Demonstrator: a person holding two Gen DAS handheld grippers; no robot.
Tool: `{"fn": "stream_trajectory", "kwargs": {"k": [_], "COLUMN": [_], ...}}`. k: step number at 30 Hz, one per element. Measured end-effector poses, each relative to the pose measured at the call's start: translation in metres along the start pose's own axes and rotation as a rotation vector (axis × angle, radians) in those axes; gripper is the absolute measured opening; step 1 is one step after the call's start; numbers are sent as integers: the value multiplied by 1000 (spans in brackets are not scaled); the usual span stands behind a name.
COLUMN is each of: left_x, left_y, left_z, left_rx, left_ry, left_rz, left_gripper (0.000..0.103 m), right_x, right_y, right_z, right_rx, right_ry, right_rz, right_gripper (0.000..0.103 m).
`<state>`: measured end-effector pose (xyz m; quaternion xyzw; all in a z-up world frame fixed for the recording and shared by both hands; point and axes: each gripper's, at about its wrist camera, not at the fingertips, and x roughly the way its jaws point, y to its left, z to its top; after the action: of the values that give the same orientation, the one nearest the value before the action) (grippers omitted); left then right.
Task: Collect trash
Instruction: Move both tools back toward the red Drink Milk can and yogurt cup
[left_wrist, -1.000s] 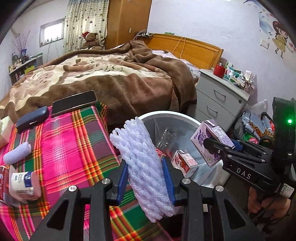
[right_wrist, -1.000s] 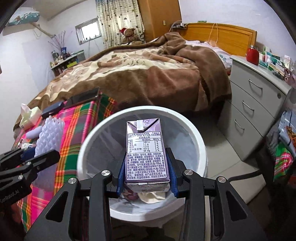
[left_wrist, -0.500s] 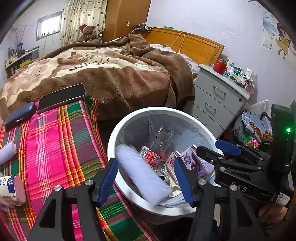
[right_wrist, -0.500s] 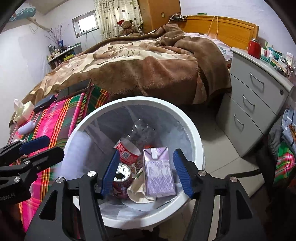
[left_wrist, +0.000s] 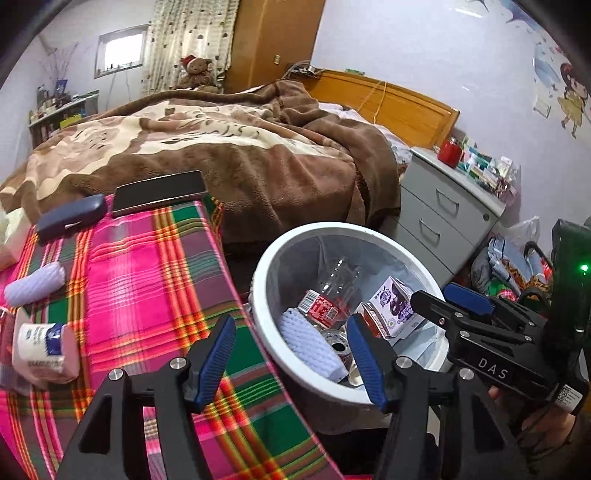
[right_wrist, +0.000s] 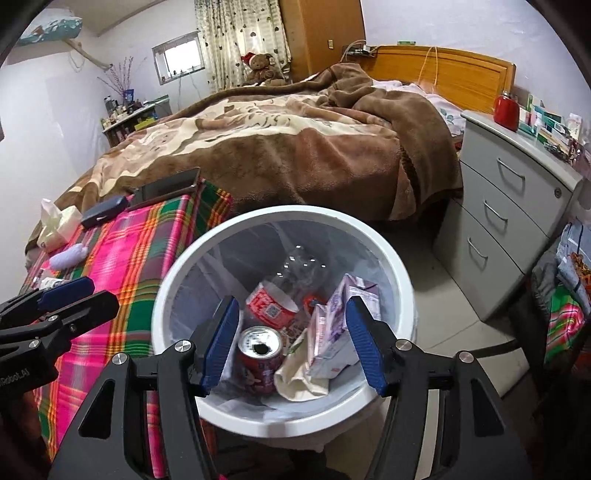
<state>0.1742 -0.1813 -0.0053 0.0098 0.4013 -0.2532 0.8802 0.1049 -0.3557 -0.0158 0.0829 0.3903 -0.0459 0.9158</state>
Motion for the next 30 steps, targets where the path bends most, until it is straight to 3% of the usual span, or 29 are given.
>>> {"fn": "stream_trajectory", "kwargs": {"k": [12,17,30], "left_x": [-46,-65,-112], "left_y": [37,62,146], "left_z": [-20,-29,-53], "left_rx": [-44,-93,-216], "left_ry": [-55,-82,-135], "left_rz": [87,104,246], "left_gripper": [62,62,62], "right_x": [-8,-8,-3], "right_y": [36,54,110], "right_z": [-3,-5,-9], "right_rx": [-29,-48,-151], "right_ry": [-31,-34,-31], "right_rz": [64,99,189], "right_gripper": [62,62,62]}}
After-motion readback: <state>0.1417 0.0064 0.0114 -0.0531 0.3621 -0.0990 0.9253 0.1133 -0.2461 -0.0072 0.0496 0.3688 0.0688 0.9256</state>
